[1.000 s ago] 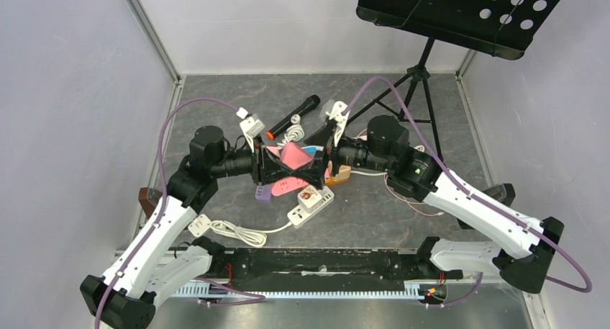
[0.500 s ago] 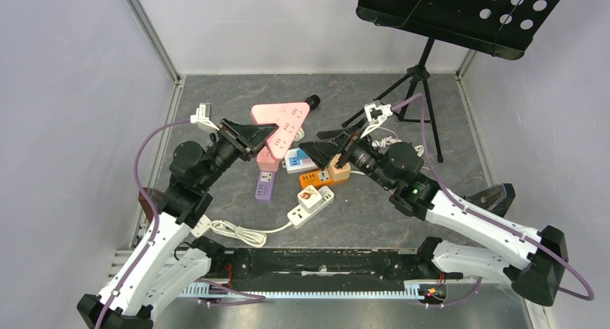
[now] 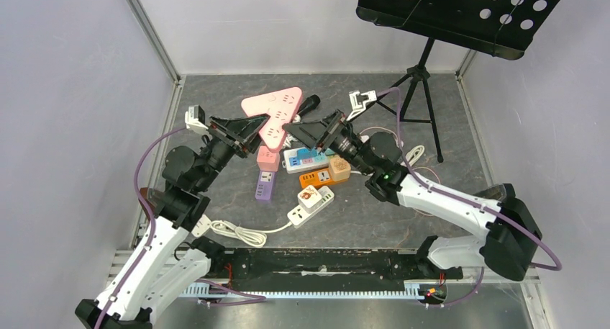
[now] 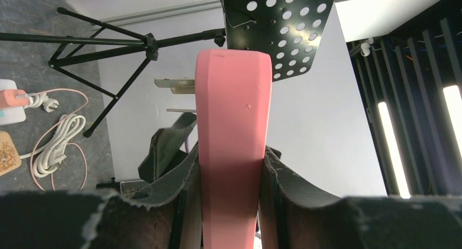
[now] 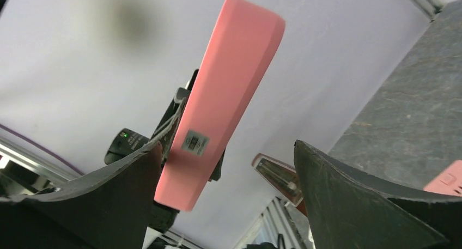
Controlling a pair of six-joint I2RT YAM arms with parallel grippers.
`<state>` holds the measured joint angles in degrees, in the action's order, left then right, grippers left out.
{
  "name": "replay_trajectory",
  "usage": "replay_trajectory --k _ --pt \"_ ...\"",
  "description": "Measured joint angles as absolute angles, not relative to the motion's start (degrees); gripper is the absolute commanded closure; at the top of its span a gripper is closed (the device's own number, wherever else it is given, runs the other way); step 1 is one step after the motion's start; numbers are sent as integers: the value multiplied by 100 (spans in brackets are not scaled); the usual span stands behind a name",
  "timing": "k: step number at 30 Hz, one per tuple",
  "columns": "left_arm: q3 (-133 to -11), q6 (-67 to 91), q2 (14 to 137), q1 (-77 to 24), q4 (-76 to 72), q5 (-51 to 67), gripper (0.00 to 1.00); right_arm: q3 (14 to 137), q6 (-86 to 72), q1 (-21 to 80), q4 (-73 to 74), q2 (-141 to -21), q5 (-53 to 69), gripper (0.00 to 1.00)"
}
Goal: Insert the plug
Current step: Pick up the plug from the center of the board.
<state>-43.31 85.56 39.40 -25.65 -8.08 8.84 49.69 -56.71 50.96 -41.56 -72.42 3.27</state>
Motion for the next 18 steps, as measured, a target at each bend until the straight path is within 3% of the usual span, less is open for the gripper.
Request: replay_trajectory --k 14,16,18 --pt "-4453 8315 3940 -2565 -738 1144 98 5710 -6407 4873 -4042 -7771 954 49" --pt "-4458 8184 3953 -2561 -701 1168 95 5741 -6508 4873 -3999 -7830 1024 68" --pt "-4462 8084 3981 -2547 -672 1125 80 5808 -6676 4869 -3959 -7889 1096 92"
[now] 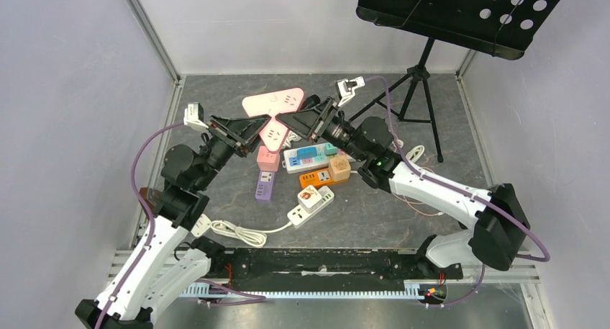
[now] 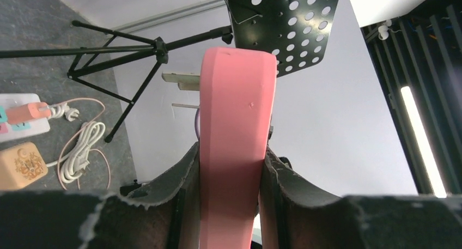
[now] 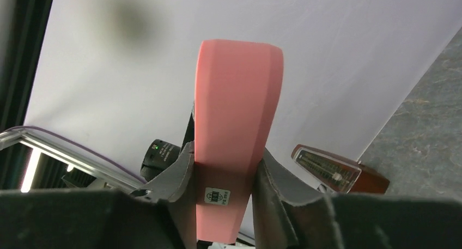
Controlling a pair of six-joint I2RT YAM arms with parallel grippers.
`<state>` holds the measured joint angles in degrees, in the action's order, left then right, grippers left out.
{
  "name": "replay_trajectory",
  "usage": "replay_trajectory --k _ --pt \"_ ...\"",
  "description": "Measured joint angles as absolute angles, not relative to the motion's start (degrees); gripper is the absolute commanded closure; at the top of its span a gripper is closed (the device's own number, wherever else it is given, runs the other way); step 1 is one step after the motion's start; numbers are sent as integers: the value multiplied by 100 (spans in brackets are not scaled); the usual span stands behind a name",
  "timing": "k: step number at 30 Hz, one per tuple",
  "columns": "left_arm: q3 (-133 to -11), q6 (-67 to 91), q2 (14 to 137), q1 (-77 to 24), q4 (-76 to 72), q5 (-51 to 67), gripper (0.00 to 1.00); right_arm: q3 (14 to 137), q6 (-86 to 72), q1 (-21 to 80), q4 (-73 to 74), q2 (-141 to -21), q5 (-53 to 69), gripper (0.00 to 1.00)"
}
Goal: Insert the plug
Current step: Pick up the plug from the center of the board, then insert the plug into the socket.
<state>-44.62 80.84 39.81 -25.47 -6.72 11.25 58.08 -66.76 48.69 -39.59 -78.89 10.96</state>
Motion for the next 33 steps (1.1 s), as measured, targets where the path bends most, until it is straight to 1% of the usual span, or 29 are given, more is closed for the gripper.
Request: replay_trajectory --k 1,2,3,6,7,11,16,20,25,30,33 --pt "-4464 8014 3988 -2543 -698 1103 68 5839 -6825 4858 -3942 -7918 1118 100" --pt "-4469 7944 3983 -2536 -753 1081 56 5887 -6995 4849 -3929 -7948 1140 100" --pt "-4475 7891 3968 -2536 -773 1059 46 5933 -7070 4836 -3927 -7979 1190 100" --pt "-4497 7690 3894 -2543 -631 1017 29 6112 -6963 4746 -3723 -8077 1417 100" --pt "-4504 7585 3859 -2556 -534 1011 27 6180 -6925 4703 -3629 -8136 1544 100" --pt "-4495 7065 3645 -2565 200 873 25 6241 -6943 4274 -3437 -8409 2211 100" --pt "-4289 6294 3232 -2565 1022 513 25 6233 -7050 3448 -3365 -8840 2998 100" --pt "-4274 5745 3148 -2580 1717 -163 25 5911 -7443 3127 -3710 -9242 3575 100" --pt "-4335 5341 3752 -2578 2126 -696 25 5544 -7695 3183 -3846 -9566 4045 100" --pt "-4423 5118 4753 -2512 2047 -655 26 5439 -7736 3210 -4032 -9727 4211 100" --pt "-4421 5039 4998 -2248 1938 -458 29 5374 -7745 3203 -4169 -9939 4178 100"
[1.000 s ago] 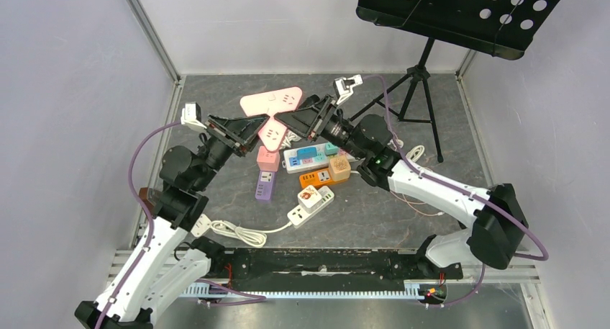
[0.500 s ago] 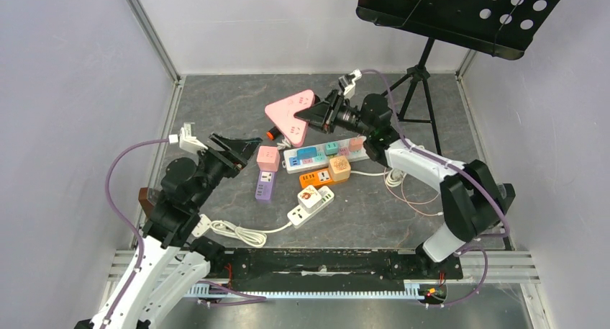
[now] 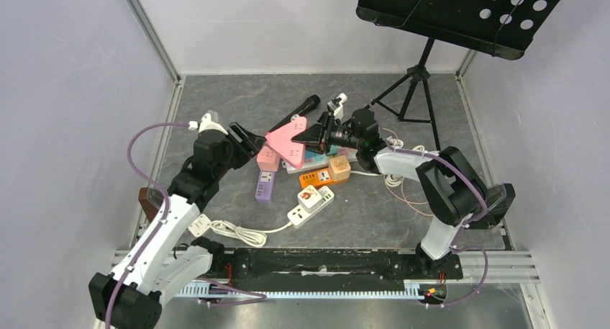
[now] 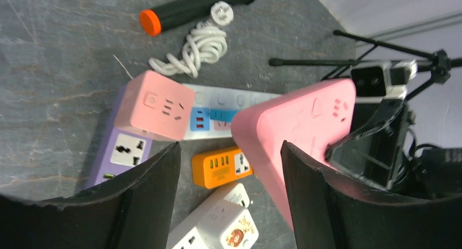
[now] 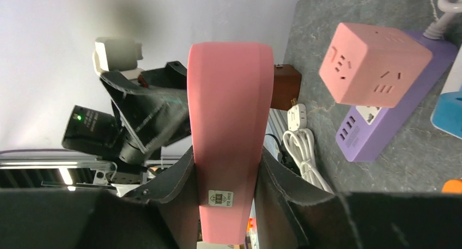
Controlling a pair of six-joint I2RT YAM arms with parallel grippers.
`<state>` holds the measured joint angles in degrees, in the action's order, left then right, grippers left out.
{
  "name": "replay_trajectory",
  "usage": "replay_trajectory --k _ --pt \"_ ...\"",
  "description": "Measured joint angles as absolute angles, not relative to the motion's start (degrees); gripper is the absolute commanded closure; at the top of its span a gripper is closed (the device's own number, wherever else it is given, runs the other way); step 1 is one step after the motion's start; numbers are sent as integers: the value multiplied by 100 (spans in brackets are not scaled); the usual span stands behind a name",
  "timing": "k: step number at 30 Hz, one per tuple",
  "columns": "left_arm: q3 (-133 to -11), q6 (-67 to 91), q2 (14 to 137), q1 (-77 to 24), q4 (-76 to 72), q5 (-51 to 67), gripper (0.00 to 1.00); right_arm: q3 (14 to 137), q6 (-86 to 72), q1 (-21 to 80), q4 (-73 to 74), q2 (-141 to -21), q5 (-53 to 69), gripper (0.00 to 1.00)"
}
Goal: Insert the plug
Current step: Insert the plug into the socket.
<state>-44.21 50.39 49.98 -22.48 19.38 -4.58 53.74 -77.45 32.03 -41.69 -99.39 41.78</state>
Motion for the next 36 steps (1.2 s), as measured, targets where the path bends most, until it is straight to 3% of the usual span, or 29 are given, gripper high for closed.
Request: replay_trajectory --k 6,12,36 --pt "-4239 5017 5148 -1256 1527 202 31 5341 -7924 3345 -4703 -10512 4174 100" --pt "-3951 5015 5312 -928 1225 670 31 5299 -8060 3439 -5061 -10897 4154 100" --pt "-3636 4626 6173 -773 711 1103 31 5315 -8018 3435 -5623 -11513 3846 100"
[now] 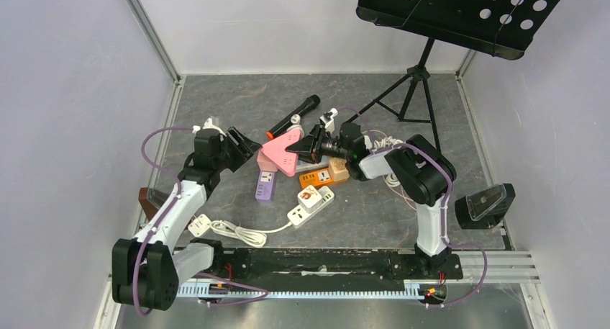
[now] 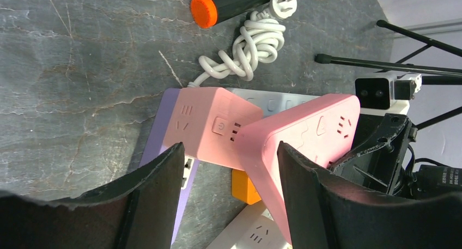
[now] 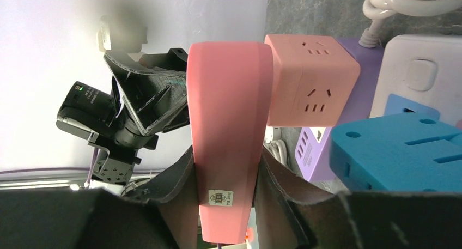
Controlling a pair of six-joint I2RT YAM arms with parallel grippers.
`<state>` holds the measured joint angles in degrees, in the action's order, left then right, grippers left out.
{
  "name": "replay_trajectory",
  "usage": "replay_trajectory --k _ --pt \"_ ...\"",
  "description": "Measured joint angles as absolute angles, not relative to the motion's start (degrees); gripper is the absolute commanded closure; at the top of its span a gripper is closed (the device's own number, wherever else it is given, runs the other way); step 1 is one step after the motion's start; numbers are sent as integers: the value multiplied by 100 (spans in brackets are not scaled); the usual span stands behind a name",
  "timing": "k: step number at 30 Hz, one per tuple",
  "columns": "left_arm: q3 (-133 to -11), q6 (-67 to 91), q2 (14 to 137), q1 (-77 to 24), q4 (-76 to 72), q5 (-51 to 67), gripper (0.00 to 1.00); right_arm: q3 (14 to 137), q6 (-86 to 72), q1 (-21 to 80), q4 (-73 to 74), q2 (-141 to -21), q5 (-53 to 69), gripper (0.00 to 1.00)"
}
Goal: Insert the plug
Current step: Insert the plug into the socket.
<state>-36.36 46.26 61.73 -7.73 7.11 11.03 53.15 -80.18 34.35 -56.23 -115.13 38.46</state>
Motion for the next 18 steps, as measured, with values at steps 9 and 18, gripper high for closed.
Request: replay_trajectory --k 9,18 --pt "-3625 4593 6309 -773 668 1070 31 5315 -8409 3435 -6145 -11793 3785 100" --pt "-3625 4595 6283 -773 410 1074 31 5308 -8711 3426 -6497 -11830 3741 100"
